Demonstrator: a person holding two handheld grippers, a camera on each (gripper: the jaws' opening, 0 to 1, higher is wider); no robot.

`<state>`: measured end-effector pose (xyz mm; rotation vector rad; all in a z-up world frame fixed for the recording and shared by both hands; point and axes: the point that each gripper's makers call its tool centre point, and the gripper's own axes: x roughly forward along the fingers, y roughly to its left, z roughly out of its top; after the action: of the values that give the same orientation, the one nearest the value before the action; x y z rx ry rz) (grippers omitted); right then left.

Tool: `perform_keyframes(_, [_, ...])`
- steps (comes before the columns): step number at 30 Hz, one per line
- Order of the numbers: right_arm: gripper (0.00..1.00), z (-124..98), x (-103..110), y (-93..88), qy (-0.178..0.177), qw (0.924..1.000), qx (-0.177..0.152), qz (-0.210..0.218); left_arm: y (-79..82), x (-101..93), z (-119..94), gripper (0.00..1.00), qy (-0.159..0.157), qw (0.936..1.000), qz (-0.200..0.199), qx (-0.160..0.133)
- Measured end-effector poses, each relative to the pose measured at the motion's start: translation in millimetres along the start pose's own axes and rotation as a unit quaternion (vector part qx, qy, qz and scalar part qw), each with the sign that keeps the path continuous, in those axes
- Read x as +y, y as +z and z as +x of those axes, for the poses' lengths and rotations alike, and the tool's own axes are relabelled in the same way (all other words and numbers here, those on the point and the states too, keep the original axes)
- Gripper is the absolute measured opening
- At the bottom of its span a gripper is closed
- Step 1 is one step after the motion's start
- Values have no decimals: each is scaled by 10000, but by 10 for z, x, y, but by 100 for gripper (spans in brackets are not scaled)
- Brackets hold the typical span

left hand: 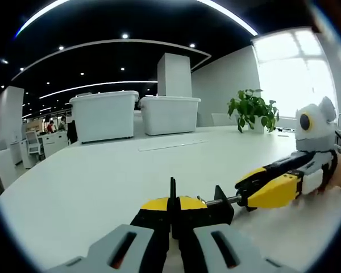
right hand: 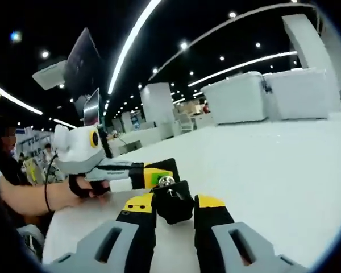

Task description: Clamp the fixed fixture on the desktop, loosen the retaining clip, secure it to the edge of the desk, and tighten the retaining clip.

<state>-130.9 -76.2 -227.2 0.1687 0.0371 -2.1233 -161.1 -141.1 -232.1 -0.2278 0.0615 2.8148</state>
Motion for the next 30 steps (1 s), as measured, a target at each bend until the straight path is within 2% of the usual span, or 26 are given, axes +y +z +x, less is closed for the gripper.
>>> perform_keyframes(1, [24,-6,25,10,-12,9991,-32,-418,1,2,3,4,-2,10000,-3,-1])
perform_keyframes(3, [24,18,-22,27,-56,9964,-30,-846,3,4,5,4,-1,10000,-13,-1])
perform_keyframes(10, [23,34,-2,40,-238,9829,-1,-1827,10,11,14,4,20,10000,-19,0])
perform_keyframes(12, [24,31,22,31,-266,9810,-1,-1922,13,14,19,4,24,10000,-17,-1])
perform_keyframes(14, [24,57,-33,39,-282,9831,6,-1807,16,15,24,4,25,10000,-5,-5])
perform_keyframes(18, [28,23,-58,-2,-333,9945,91,-991,22,14,35,4,21,10000,31,-22])
perform_keyframes(20, [32,14,-86,28,-342,9964,-5,-773,24,14,39,4,16,10000,67,-35])
perform_keyframes(22, [31,1,-113,31,-327,9979,-18,-551,24,15,43,4,12,10000,84,-39])
perform_keyframes(25, [31,-3,-116,39,-286,9987,-47,-424,-12,10,62,5,25,9997,230,21])
perform_keyframes(28, [32,10,-96,25,-228,9990,-37,-390,-169,-10,107,8,47,9958,802,436])
perform_keyframes(29, [32,8,-95,-17,-224,9992,76,-309,-112,-20,108,9,79,9974,677,220])
perform_keyframes(30, [32,7,-104,-19,-227,9994,97,-243,-110,-12,100,9,78,9975,667,215])
